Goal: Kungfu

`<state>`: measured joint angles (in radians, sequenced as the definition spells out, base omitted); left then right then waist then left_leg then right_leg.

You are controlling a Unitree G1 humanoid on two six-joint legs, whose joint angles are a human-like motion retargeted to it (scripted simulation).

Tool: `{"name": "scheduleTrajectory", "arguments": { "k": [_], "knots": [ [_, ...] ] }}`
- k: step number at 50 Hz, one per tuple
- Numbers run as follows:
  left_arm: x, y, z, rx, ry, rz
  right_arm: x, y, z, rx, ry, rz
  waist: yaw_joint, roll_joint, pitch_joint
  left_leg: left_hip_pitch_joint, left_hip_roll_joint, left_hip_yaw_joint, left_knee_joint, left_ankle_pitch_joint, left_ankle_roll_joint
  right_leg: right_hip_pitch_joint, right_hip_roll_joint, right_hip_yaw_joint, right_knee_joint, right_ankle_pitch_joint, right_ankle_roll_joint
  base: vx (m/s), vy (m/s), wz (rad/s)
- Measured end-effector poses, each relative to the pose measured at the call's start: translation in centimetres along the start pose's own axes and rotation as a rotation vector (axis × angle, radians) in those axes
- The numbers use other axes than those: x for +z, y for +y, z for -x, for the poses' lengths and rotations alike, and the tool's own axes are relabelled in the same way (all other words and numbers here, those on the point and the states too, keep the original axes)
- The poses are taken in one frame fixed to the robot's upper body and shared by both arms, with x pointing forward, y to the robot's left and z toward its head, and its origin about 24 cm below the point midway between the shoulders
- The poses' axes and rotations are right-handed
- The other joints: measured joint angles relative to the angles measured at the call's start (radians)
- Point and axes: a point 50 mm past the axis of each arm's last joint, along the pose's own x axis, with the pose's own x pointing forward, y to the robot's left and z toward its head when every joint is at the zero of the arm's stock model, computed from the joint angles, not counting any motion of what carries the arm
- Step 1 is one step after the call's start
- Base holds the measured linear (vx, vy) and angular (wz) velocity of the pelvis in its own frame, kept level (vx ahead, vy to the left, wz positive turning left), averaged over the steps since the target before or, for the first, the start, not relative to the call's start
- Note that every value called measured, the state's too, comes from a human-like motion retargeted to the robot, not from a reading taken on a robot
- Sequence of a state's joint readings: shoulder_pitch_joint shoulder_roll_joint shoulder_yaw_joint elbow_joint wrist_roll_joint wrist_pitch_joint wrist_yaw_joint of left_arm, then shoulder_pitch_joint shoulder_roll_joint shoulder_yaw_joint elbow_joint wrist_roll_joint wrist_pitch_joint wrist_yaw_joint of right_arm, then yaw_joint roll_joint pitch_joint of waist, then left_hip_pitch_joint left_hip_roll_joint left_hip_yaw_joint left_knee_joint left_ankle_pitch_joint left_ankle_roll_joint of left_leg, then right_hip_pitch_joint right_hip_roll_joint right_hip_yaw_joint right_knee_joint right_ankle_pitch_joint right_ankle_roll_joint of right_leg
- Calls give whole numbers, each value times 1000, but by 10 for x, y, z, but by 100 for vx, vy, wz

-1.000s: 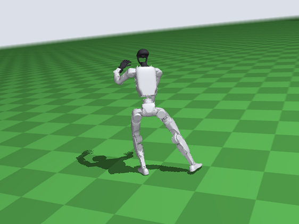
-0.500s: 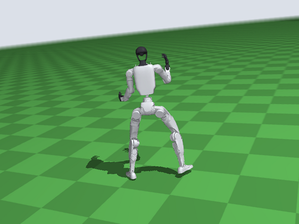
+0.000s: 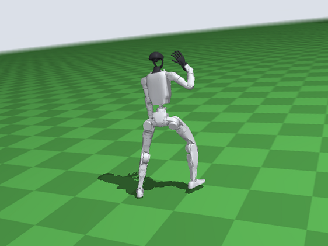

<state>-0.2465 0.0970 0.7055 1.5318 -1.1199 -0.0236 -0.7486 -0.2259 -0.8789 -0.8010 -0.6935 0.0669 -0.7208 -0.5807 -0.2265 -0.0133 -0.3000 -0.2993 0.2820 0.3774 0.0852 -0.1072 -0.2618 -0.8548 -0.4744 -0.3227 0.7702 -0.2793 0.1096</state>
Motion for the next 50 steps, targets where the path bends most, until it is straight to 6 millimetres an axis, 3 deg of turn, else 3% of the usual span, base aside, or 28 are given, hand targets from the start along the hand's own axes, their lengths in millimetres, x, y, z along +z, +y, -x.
{"name": "scheduleTrajectory", "arguments": {
  "k": [5, 13, 17, 20, 25, 27, 30, 36, 40, 42, 45, 47, 48, 50],
  "knots": [
    [6, -7, -5, -49, 39, -124, -2, 5, -1, -29, 0, -37, 48, -22, 31, 22, -107, -131, 39, -89, 0, -18, -2, 46, -121, 117, 20, -15, 34, -125],
    [28, 6, 7, -19, 49, -233, -6, 16, 2, 26, 41, -135, -15, 3, 95, 62, -108, -28, 49, -121, 0, 40, 35, 88, -316, 263, 89, -13, 29, -63],
    [50, 25, 25, 91, 51, -346, -27, 16, 7, 152, 33, 64, -13, -14, 92, 88, -105, 6, 49, -128, 1, 69, 66, 89, -397, 289, 81, -3, 8, -73],
    [66, 38, 41, 172, 68, -448, -52, 23, 13, 341, -89, 306, -15, -27, 87, 103, -103, 39, 42, -125, 7, 80, 72, 59, -426, 287, 38, -4, 0, -65],
    [86, 58, 66, 290, 103, -565, -104, 43, 29, 910, -491, 729, -40, -26, 82, 100, -74, 79, 48, -110, 10, 87, 39, -92, -408, 264, -54, -4, -12, -43],
    [94, 62, 74, 338, 119, -624, -119, 42, 30, 1013, -519, 763, -47, -34, 77, 98, -63, 86, 50, -100, 6, 82, 29, -125, -388, 268, -63, -2, -26, -28],
    [107, 67, 84, 406, 153, -728, -125, 44, 30, 1086, -513, 664, -65, -41, 72, 100, -49, 91, 44, -84, 1, 72, 6, -178, -339, 283, -57, -1, -34, -14],
    [116, 77, 97, 563, 291, -1047, -124, 58, 14, 1051, -577, 665, -135, -12, 26, 84, -53, 91, 15, -1, 0, -22, -71, -252, -164, 240, -60, 4, -35, 8],
    [125, 73, 95, 616, 365, -1300, -118, 72, 12, 1007, -622, 609, -151, -64, -38, 120, -118, 152, -10, 150, 0, -101, -111, -234, -61, 124, -118, 10, -48, -39],
    [130, 72, 94, 663, 410, -1422, -115, 82, 16, 991, -636, 575, -167, -73, -66, 145, -108, 162, -2, 282, 0, -120, -37, -147, -47, 58, -125, 22, -69, -60],
    [131, 65, 83, 740, 436, -1641, -111, 98, 23, 944, -651, 505, -155, -78, -67, 197, -9, 112, 98, 485, 10, -44, 98, -127, -64, -19, -158, 31, -91, -144],
    [121, 46, 55, 698, 407, -1800, -111, 108, 25, 931, -672, 466, -132, -110, -54, 177, -1, 50, 244, 578, 122, 7, 158, -63, -109, -30, -167, 25, -59, -173],
    [114, 34, 39, 663, 388, -1869, -112, 114, 26, 928, -678, 448, -116, -125, -50, 154, -5, 7, 324, 589, 149, 29, 192, -27, -129, -33, -168, 26, -53, -197],
    [97, 4, 6, 551, 355, -1983, -113, 125, 31, 936, -683, 408, -62, -149, -53, 78, -111, -214, 469, 506, 94, 83, 259, 33, -186, -22, -165, 31, -53, -225]
  ]
}}
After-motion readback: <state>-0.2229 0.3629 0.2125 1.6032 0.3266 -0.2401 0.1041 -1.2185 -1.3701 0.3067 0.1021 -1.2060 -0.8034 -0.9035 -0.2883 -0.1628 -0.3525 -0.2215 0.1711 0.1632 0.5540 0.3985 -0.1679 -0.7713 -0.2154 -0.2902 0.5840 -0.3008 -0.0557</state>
